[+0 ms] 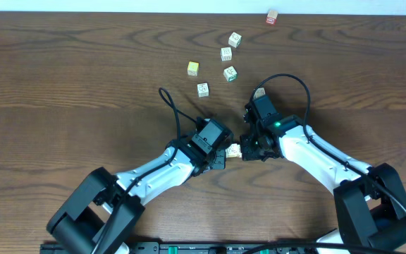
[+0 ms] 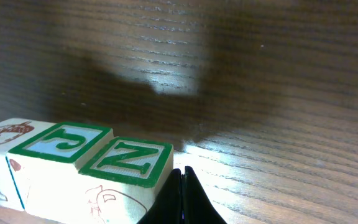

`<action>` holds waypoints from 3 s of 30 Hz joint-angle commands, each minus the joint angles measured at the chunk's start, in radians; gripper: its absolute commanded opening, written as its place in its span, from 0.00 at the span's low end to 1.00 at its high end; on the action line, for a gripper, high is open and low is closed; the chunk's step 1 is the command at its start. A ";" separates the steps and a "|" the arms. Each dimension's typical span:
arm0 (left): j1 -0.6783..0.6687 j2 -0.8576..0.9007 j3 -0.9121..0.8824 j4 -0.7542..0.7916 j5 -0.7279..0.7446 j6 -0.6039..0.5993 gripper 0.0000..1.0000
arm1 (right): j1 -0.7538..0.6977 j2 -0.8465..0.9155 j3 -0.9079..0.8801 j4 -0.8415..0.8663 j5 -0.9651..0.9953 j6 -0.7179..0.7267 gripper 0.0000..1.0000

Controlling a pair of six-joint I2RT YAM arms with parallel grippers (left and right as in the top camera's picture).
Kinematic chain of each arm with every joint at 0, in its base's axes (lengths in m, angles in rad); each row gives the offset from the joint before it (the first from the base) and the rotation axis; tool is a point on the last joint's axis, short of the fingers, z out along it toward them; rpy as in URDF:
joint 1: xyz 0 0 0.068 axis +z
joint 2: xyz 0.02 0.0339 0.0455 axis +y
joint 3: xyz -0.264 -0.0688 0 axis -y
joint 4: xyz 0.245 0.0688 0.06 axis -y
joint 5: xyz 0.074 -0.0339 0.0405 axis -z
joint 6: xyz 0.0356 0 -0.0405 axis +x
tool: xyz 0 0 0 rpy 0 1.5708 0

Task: Lift 3 blocks

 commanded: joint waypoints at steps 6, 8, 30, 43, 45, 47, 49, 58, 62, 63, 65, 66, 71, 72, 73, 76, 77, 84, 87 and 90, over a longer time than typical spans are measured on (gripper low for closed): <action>-0.058 -0.099 0.097 0.065 0.164 0.032 0.07 | 0.067 -0.048 0.017 0.035 -0.287 -0.012 0.01; -0.058 -0.104 0.097 0.065 0.164 0.032 0.07 | 0.067 -0.050 0.017 0.031 -0.288 -0.012 0.01; -0.058 -0.109 0.164 0.034 0.180 0.044 0.07 | 0.067 -0.138 0.029 0.001 -0.294 -0.014 0.01; -0.058 -0.109 0.211 -0.012 0.180 0.073 0.07 | 0.067 -0.145 0.038 -0.003 -0.294 -0.016 0.01; -0.058 -0.109 0.219 -0.015 0.180 0.073 0.07 | 0.067 -0.145 0.047 -0.014 -0.294 -0.008 0.01; -0.058 -0.109 0.222 -0.014 0.180 0.073 0.07 | 0.067 -0.145 0.058 -0.028 -0.294 -0.008 0.01; -0.058 -0.109 0.222 -0.015 0.180 0.073 0.07 | 0.067 -0.145 0.074 -0.045 -0.294 -0.008 0.01; -0.058 -0.131 0.223 -0.016 0.180 0.073 0.07 | 0.067 -0.145 0.119 -0.094 -0.294 0.029 0.01; -0.058 -0.150 0.223 -0.022 0.179 0.081 0.07 | 0.066 -0.145 0.122 -0.094 -0.294 0.037 0.01; -0.058 -0.154 0.223 -0.026 0.179 0.081 0.07 | 0.066 -0.145 0.122 -0.093 -0.294 0.037 0.01; -0.058 -0.156 0.223 -0.031 0.180 0.080 0.07 | 0.066 -0.145 0.122 -0.093 -0.289 0.037 0.01; -0.058 -0.157 0.223 -0.033 0.180 0.080 0.07 | 0.064 -0.145 0.122 -0.093 -0.285 0.037 0.01; -0.061 -0.157 0.223 -0.037 0.180 0.080 0.07 | 0.057 -0.145 0.122 -0.086 -0.282 0.002 0.01; -0.064 -0.157 0.223 -0.037 0.180 0.081 0.07 | 0.057 -0.145 0.122 -0.085 -0.282 0.002 0.01; -0.065 -0.157 0.223 -0.037 0.180 0.080 0.07 | 0.057 -0.145 0.122 -0.083 -0.282 0.002 0.01; -0.071 -0.158 0.223 -0.037 0.180 0.081 0.07 | 0.057 -0.145 0.126 -0.074 -0.282 0.002 0.01; -0.071 -0.159 0.223 -0.037 0.180 0.080 0.07 | 0.057 -0.145 0.127 -0.074 -0.282 0.002 0.01; -0.071 -0.178 0.225 -0.037 0.180 0.080 0.07 | 0.057 -0.145 0.143 -0.078 -0.283 0.003 0.01; -0.071 -0.183 0.226 -0.037 0.179 0.080 0.08 | 0.057 -0.145 0.143 -0.080 -0.283 0.003 0.01; -0.071 -0.184 0.226 -0.037 0.179 0.080 0.07 | 0.057 -0.145 0.143 -0.082 -0.284 0.003 0.01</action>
